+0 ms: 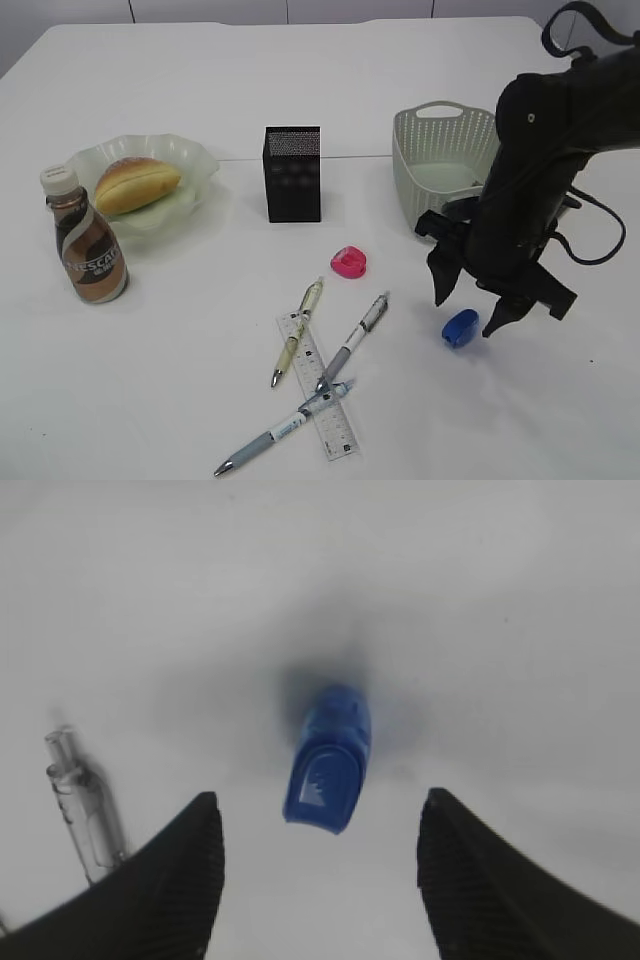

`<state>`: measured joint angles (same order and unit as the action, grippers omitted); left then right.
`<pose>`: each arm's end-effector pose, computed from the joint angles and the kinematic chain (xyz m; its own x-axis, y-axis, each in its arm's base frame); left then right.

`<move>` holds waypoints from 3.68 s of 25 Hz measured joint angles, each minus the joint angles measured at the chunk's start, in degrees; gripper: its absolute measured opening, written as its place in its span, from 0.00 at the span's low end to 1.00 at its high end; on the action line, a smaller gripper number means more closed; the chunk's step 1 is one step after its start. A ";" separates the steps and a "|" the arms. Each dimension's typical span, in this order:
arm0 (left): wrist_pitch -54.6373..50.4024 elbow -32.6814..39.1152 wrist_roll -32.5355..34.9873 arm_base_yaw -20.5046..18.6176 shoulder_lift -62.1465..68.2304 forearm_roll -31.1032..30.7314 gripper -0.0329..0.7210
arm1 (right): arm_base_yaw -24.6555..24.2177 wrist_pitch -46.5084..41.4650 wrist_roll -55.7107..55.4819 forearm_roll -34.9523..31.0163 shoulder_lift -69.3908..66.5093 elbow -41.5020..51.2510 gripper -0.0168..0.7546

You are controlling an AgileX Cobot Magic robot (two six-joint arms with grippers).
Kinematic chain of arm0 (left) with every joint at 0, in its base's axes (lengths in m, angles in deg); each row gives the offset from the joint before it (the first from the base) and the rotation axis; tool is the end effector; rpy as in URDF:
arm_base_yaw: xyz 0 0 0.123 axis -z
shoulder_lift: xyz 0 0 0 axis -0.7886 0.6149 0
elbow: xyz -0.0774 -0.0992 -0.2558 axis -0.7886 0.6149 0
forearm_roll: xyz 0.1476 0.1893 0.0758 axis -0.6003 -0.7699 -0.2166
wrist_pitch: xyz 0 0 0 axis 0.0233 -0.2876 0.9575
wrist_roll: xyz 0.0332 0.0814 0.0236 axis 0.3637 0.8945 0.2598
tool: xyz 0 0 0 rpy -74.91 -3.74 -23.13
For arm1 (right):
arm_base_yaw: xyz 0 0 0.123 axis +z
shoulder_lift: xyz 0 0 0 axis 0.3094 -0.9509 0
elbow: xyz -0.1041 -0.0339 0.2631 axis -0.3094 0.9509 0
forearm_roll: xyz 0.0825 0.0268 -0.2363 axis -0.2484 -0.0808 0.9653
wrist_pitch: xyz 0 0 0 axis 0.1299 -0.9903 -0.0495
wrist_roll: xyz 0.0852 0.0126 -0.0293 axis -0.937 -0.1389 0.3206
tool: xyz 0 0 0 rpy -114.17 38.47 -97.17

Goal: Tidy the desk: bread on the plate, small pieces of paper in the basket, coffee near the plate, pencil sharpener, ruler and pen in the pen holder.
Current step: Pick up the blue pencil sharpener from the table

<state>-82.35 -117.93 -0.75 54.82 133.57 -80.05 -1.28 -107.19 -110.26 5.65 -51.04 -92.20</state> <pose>0.1840 -0.0069 0.3133 -0.9272 -0.1560 -0.3406 -0.1479 0.9878 -0.0496 0.3480 0.1114 0.1624 -0.7112 0.7028 0.0158 0.6992 0.7049 0.1199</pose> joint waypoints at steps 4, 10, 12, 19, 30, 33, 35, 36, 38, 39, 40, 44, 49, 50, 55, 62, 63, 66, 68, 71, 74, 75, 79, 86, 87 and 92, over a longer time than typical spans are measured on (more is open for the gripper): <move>-0.10 0.00 0.05 0.00 0.00 0.00 0.60 | 0.00 0.58 -0.15 -0.04 -0.54 0.00 0.61; -0.81 0.00 0.05 0.00 0.00 0.00 0.56 | 0.00 2.66 -0.88 -0.04 -1.87 0.00 0.61; -1.01 0.00 0.13 0.00 0.00 0.00 0.56 | 0.00 2.79 -0.97 -0.13 -2.45 0.00 0.61; -1.16 0.00 0.13 0.00 0.00 0.00 0.57 | 0.00 3.22 -1.07 -0.62 -3.82 0.00 0.61; -1.55 0.00 0.18 0.00 0.00 0.00 0.53 | 0.00 5.67 -1.07 -0.62 -4.63 -0.10 0.61; -1.58 0.00 0.18 0.00 0.00 0.00 0.53 | 0.00 5.78 -1.07 -0.62 -4.74 -0.10 0.61; -1.58 0.00 0.18 0.00 0.00 0.00 0.53 | 0.00 5.78 -1.07 -0.62 -4.74 -0.10 0.61; -1.67 0.00 0.18 0.00 0.00 0.00 0.53 | 0.00 5.78 -1.07 -0.62 -4.74 -0.10 0.61; -2.01 0.00 0.18 0.00 0.00 0.00 0.53 | 0.00 5.78 -1.07 -0.62 -4.74 -0.10 0.61; -2.27 0.00 0.18 0.00 0.00 0.00 0.53 | 0.00 5.78 -1.18 -0.66 -4.74 -0.10 0.61; -2.38 0.00 0.26 0.00 0.00 0.00 0.53 | 0.00 5.78 -1.33 -0.66 -4.74 -0.10 0.61; -2.62 0.00 0.26 0.00 0.00 0.00 0.53 | 0.00 5.78 -2.01 -0.75 -4.74 -0.10 0.61; -3.06 0.00 0.26 0.00 0.00 0.00 0.52 | 0.00 5.21 -2.11 -0.75 -4.74 -0.10 0.54; -3.06 0.00 0.26 0.00 0.00 0.00 0.52 | 0.00 5.12 -2.11 -0.75 -4.74 -0.10 0.51; -3.28 0.00 0.26 0.00 0.00 0.00 0.52 | 0.00 4.92 -2.22 -0.75 -4.74 -0.10 0.37; -3.40 0.00 0.26 0.00 0.00 0.00 0.51 | 0.00 4.77 -2.22 -0.75 -4.74 -0.10 0.34; -3.40 0.00 0.26 0.00 0.00 0.00 0.51 | 0.00 4.77 -2.22 -0.75 -4.74 -0.10 0.34; -3.40 0.00 0.26 0.00 0.00 0.00 0.51 | 0.00 4.77 -2.22 -0.64 -4.74 -0.10 0.34; -3.40 0.00 0.26 0.00 0.00 0.00 0.49 | 0.00 4.65 -2.22 -0.51 -4.74 -0.10 0.34; -3.43 0.00 0.26 0.00 0.00 0.00 0.49 | 0.00 4.30 -2.22 -0.02 -4.74 -0.10 0.34; -3.43 0.00 0.26 0.00 0.00 0.00 0.49 | 0.00 3.91 -2.22 -0.04 -5.18 -0.10 0.34; -3.43 0.00 0.26 0.00 0.00 0.00 0.49 | 0.00 3.77 -2.22 -0.04 -5.45 -0.10 0.34; -3.52 0.00 0.26 0.00 0.00 0.00 0.48 | 0.00 3.61 -2.22 -0.04 -6.05 -0.10 0.34; -3.52 0.00 0.26 0.00 0.00 0.10 0.48 | 0.00 3.61 -2.22 -0.15 -6.05 -0.10 0.30; -3.52 0.00 0.26 0.00 0.00 0.10 0.48 | 0.00 3.61 -1.83 -0.15 -6.05 -0.10 0.28; -3.52 0.00 0.26 0.00 0.00 0.10 0.48 | 0.00 3.23 5.79 -0.46 -6.05 -0.20 0.23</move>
<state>-85.87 -117.93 -0.48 54.82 133.57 -79.96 -1.28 -103.96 -104.47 5.19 -57.08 -92.41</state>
